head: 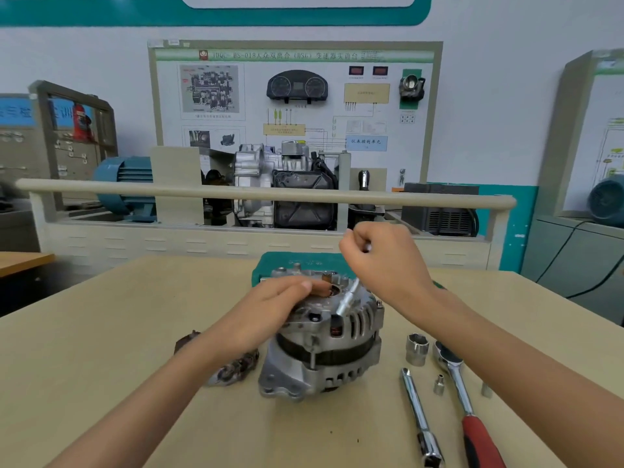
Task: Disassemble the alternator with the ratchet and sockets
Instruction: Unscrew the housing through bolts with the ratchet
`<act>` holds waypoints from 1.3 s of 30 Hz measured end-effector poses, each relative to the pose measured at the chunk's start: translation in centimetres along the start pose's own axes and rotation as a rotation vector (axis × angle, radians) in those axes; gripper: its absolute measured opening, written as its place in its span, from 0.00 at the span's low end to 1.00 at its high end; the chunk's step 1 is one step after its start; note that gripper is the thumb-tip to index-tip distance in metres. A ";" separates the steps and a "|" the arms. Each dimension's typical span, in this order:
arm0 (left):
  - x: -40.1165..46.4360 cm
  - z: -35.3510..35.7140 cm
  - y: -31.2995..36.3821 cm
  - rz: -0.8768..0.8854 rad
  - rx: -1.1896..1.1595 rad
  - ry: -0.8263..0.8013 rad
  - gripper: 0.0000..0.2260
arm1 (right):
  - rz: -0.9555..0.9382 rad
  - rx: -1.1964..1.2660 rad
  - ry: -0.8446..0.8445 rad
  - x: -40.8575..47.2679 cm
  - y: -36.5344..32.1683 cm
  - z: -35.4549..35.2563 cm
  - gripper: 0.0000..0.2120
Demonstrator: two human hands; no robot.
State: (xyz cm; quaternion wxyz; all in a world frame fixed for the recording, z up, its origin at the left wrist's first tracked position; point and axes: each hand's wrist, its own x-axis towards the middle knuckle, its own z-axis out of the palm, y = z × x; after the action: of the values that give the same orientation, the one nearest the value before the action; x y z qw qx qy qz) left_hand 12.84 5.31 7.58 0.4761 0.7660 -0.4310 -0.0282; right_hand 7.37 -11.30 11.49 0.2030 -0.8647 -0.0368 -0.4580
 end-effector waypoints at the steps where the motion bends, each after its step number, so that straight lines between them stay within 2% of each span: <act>1: 0.1 -0.3 0.1 -0.026 -0.052 -0.014 0.15 | -0.034 -0.027 -0.002 0.2 -0.5 0.2 0.20; 6: 0.1 -0.6 -0.2 -0.035 -0.128 -0.064 0.18 | -0.160 -0.158 -0.039 1.1 -2.6 1.6 0.21; 8: 0.0 -0.5 -0.3 -0.016 -0.177 -0.038 0.19 | -0.207 -0.226 -0.075 1.2 -3.1 2.0 0.20; 13: 0.1 -0.3 -0.7 0.004 -0.165 0.011 0.21 | -0.360 -0.309 -0.104 1.3 -3.4 2.0 0.13; 15: 0.1 -0.5 -0.9 0.001 -0.164 -0.010 0.19 | -0.415 -0.299 -0.154 1.4 -3.5 2.0 0.15; 18: 0.0 -0.8 -1.1 0.000 -0.149 -0.036 0.11 | -0.514 -0.290 -0.204 1.7 -3.8 2.2 0.24; 21: 0.0 -1.1 -1.0 -0.005 -0.164 -0.058 0.12 | -0.572 -0.220 -0.253 1.9 -3.8 2.5 0.25; 23: 0.0 -1.6 -0.9 0.007 -0.153 -0.098 0.10 | -0.493 -0.054 -0.225 1.5 -3.7 3.0 0.23; 25: -0.1 -1.9 -0.7 0.029 -0.123 -0.156 0.06 | -0.330 0.172 -0.145 0.9 -3.3 3.5 0.22; 27: 0.0 -2.2 -0.3 0.030 -0.096 -0.185 0.07 | -0.196 0.305 -0.098 0.4 -2.6 3.7 0.22; 30: 0.5 -2.5 0.5 0.013 -0.050 -0.178 0.07 | -0.124 0.323 -0.108 0.3 -1.8 3.4 0.22; 39: 0.0 -2.7 0.3 -0.037 -0.105 -0.181 0.06 | -0.166 0.264 -0.169 0.6 -2.7 3.3 0.22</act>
State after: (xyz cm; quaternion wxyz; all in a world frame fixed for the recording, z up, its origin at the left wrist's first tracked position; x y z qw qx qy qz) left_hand 13.93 7.18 9.30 0.4741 0.7423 -0.4558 -0.1284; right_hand 9.60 -7.65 11.15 0.2724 -0.8599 -0.1849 -0.3901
